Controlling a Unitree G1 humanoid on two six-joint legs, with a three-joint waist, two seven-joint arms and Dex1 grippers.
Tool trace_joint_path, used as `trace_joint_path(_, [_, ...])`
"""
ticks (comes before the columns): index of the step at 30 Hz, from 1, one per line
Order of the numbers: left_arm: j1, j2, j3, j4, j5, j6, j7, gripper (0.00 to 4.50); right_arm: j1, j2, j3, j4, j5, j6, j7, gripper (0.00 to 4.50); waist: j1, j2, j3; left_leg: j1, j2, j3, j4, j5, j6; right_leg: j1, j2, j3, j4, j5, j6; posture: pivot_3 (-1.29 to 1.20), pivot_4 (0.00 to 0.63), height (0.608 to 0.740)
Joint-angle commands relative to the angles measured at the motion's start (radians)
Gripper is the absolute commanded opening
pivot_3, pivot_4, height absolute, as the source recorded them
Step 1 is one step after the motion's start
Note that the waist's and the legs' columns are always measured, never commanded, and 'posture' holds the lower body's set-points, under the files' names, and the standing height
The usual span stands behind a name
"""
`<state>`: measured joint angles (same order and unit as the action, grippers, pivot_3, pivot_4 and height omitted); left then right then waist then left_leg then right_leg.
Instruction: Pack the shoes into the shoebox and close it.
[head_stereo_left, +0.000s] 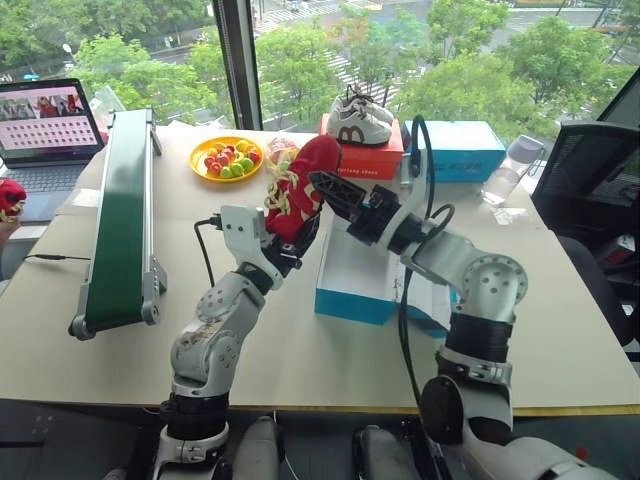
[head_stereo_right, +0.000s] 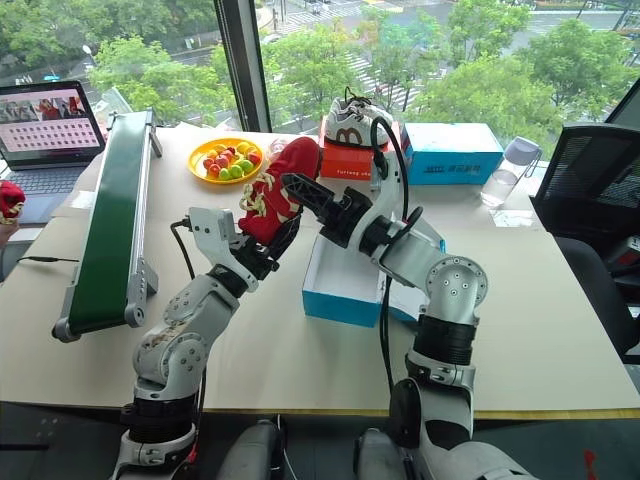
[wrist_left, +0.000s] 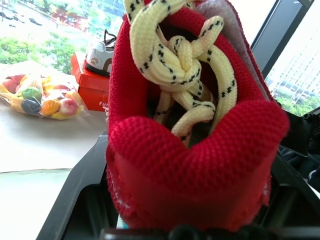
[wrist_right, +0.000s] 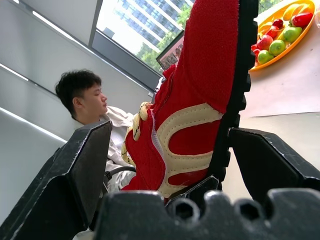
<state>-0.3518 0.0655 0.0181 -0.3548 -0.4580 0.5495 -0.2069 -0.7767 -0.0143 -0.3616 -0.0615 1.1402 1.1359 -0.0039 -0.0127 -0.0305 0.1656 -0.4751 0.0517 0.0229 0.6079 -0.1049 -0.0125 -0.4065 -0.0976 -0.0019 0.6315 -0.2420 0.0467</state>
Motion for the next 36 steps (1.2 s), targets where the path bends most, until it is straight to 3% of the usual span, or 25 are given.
trace_joint_path(1, [-0.029,-0.003,-0.042,-0.112,-0.046,0.000,-0.041,2.80,-0.006,-0.045,-0.008,0.042,-0.055,-0.085,0.011,4.50,0.001,0.000,0.000,0.000,0.000,0.000,0.000,0.000,0.000,0.000,0.000,0.000,0.000,0.000,0.000,0.00,0.150,0.739])
trace_joint_path(9, [-0.023,0.058,0.002,-0.138,-0.060,0.021,-0.048,2.80,0.000,-0.110,-0.017,0.091,-0.082,-0.118,0.047,4.50,-0.002,0.001,0.000,0.000,0.001,0.000,0.000,0.000,0.000,0.000,0.001,0.001,-0.001,0.000,0.000,0.00,0.150,0.739])
trace_joint_path(23, [-0.013,0.038,-0.057,-0.118,-0.077,0.026,-0.066,2.80,-0.041,0.032,0.000,0.051,0.018,-0.113,-0.050,4.50,0.002,0.001,0.000,0.000,0.001,0.000,0.000,0.000,0.000,-0.001,0.002,0.002,0.000,0.000,0.000,0.00,0.150,0.739])
trace_joint_path(26, [-0.013,0.041,-0.054,-0.114,-0.072,0.023,-0.066,2.76,-0.032,0.027,-0.006,0.048,0.012,-0.129,-0.065,3.76,0.001,0.001,0.000,0.000,0.001,0.000,0.000,0.000,0.000,0.000,0.002,0.002,-0.001,0.000,0.000,0.00,0.150,0.739])
trace_joint_path(33, [-0.014,0.071,-0.085,-0.094,-0.012,0.011,-0.063,2.76,-0.037,-0.002,0.007,0.033,0.016,-0.130,-0.061,1.42,0.000,0.001,0.001,0.000,0.001,0.000,0.000,0.000,0.000,-0.001,0.002,0.002,-0.001,0.000,0.000,0.00,0.150,0.739])
trace_joint_path(36, [-0.011,0.066,-0.083,-0.088,-0.009,0.005,-0.064,2.76,-0.041,-0.009,0.021,0.021,0.018,-0.131,-0.059,1.42,0.000,0.001,0.001,0.000,0.001,0.000,0.000,0.000,0.000,-0.001,0.002,0.002,-0.001,0.000,0.000,0.00,0.150,0.739])
